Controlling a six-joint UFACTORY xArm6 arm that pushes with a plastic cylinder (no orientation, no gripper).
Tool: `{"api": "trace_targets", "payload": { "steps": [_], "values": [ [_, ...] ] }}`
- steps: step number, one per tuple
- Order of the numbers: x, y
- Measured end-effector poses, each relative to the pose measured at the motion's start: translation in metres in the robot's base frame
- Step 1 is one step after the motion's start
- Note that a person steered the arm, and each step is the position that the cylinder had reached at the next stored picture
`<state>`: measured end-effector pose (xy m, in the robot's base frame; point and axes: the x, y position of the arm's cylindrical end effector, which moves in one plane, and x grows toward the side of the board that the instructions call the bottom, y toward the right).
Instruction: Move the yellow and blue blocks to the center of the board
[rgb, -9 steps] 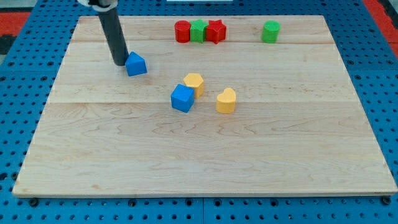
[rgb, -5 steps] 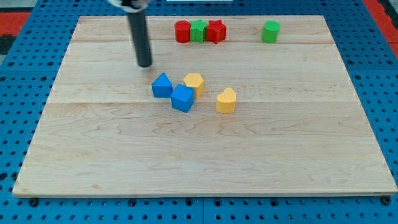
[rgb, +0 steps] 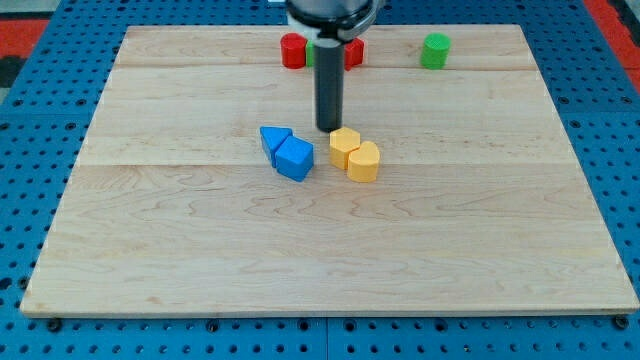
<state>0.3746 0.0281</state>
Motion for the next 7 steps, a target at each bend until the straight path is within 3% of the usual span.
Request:
{"api": "trace_targets", "payload": {
  "steps": [1, 2, 5, 6, 7],
  "values": [
    [0.032, 0.074],
    [0.074, 0.078],
    [0.051, -0.024],
    [-0.006, 0.043],
    [-0.067, -0.059]
  ]
}}
